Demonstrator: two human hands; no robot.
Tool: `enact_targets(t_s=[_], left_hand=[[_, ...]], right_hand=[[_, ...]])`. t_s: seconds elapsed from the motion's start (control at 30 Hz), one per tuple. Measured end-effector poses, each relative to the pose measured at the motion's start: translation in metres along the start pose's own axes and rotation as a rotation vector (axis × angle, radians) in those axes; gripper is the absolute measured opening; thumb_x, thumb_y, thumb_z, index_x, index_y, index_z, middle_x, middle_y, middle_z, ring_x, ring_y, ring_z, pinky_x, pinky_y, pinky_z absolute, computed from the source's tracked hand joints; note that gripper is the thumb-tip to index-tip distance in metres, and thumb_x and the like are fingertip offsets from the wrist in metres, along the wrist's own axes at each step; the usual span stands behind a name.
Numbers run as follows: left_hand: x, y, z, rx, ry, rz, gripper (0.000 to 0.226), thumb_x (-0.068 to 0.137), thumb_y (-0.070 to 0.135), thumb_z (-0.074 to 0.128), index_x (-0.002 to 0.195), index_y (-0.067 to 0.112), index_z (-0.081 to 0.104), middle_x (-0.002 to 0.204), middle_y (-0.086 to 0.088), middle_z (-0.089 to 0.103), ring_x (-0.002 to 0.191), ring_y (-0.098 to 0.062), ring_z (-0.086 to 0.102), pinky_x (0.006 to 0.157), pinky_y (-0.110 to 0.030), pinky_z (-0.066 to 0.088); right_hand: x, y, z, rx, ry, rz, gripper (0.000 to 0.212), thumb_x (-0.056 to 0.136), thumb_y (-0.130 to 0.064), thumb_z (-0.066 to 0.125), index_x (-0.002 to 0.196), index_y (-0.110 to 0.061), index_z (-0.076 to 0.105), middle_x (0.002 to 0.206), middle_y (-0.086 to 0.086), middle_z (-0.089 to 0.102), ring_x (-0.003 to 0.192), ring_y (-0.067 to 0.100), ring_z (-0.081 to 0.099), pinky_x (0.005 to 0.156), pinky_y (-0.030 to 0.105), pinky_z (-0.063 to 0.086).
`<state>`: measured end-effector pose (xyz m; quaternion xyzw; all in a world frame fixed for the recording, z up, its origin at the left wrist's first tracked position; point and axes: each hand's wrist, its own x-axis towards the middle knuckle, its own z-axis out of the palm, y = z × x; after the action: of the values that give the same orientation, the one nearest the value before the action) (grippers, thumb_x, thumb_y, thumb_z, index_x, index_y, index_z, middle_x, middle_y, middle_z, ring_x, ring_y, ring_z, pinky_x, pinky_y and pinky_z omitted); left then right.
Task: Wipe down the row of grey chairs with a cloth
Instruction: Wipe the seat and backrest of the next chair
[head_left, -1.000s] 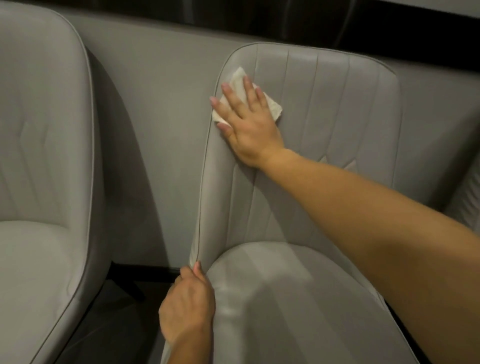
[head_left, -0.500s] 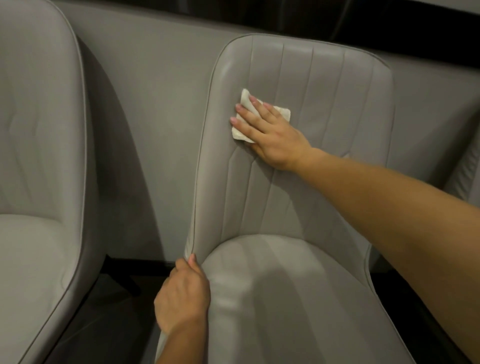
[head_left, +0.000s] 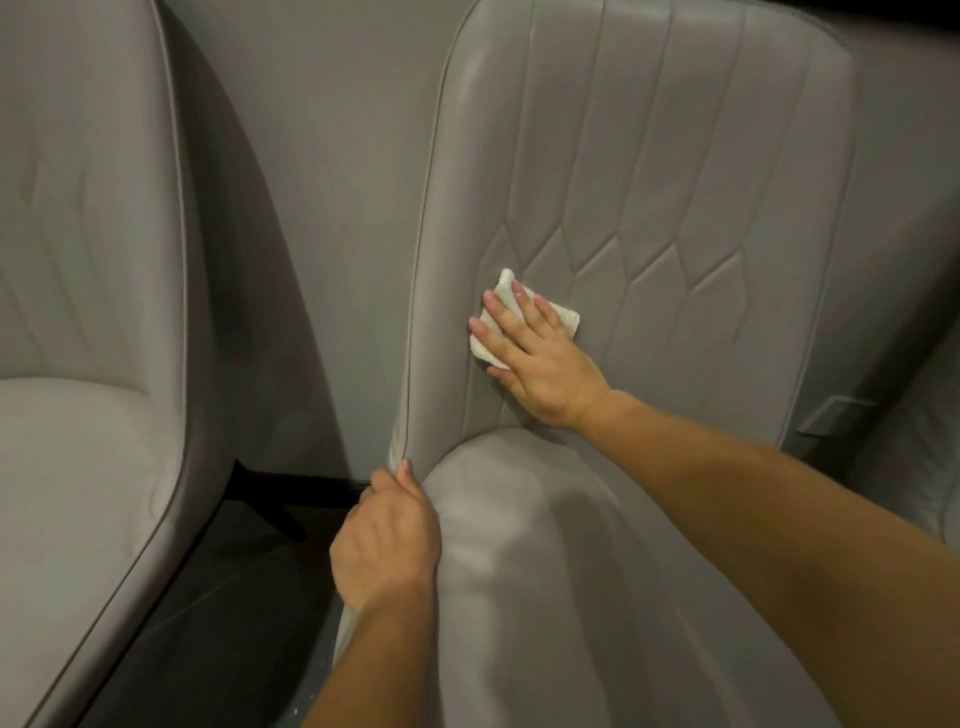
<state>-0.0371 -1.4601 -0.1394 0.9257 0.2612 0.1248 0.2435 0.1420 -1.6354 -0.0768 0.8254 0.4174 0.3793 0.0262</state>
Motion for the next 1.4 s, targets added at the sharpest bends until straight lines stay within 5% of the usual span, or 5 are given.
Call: enact_targets(t_s=[0.27, 0.93, 1.07, 1.23, 1.4], left_hand=[[0.002, 0.001, 0.002, 0.032, -0.008, -0.005, 0.052, 0.103, 0.046, 0.012, 0.094, 0.018, 0.054, 0.074, 0.000, 0.062, 0.064, -0.021, 0.059, 0.061, -0.039, 0.051], [0.003, -0.002, 0.007, 0.021, 0.016, 0.013, 0.052, 0.103, 0.048, 0.011, 0.087, 0.019, 0.052, 0.066, 0.002, 0.056, 0.055, -0.016, 0.054, 0.054, -0.036, 0.050], [0.001, -0.002, 0.007, 0.004, 0.035, 0.005, 0.052, 0.102, 0.049, 0.011, 0.083, 0.021, 0.050, 0.060, 0.004, 0.053, 0.049, -0.013, 0.050, 0.049, -0.032, 0.047], [0.001, -0.002, 0.008, -0.011, 0.047, -0.007, 0.048, 0.102, 0.050, 0.013, 0.075, 0.024, 0.043, 0.054, 0.005, 0.049, 0.044, -0.012, 0.048, 0.046, -0.031, 0.047], [0.001, -0.003, 0.008, -0.031, 0.046, 0.004, 0.050, 0.102, 0.049, 0.012, 0.078, 0.021, 0.046, 0.058, 0.003, 0.051, 0.048, -0.015, 0.049, 0.049, -0.033, 0.045]], right_hand=[[-0.017, -0.008, 0.028, -0.140, -0.009, 0.016, 0.076, 0.098, -0.054, 0.050, 0.158, -0.022, 0.015, 0.164, 0.009, 0.013, 0.151, 0.038, 0.006, 0.122, 0.053, 0.009], [-0.019, 0.066, -0.022, -0.522, -0.085, -0.483, 0.058, 0.098, -0.026, 0.054, 0.154, -0.026, 0.036, 0.160, 0.001, 0.033, 0.146, 0.035, 0.030, 0.113, 0.061, 0.030], [0.027, 0.128, -0.096, -0.590, -0.032, -0.376, 0.053, 0.101, -0.038, 0.042, 0.152, -0.019, 0.040, 0.157, 0.010, 0.037, 0.143, 0.039, 0.034, 0.113, 0.062, 0.028], [0.080, 0.163, -0.172, -0.579, 0.091, -0.182, 0.036, 0.101, -0.010, 0.051, 0.134, 0.003, 0.057, 0.142, 0.032, 0.046, 0.125, 0.054, 0.049, 0.103, 0.058, 0.046], [0.091, 0.201, -0.235, -0.472, -0.032, 0.287, 0.053, 0.101, -0.031, 0.036, 0.152, -0.017, 0.033, 0.155, 0.018, 0.036, 0.136, 0.041, 0.037, 0.110, 0.044, 0.031]])
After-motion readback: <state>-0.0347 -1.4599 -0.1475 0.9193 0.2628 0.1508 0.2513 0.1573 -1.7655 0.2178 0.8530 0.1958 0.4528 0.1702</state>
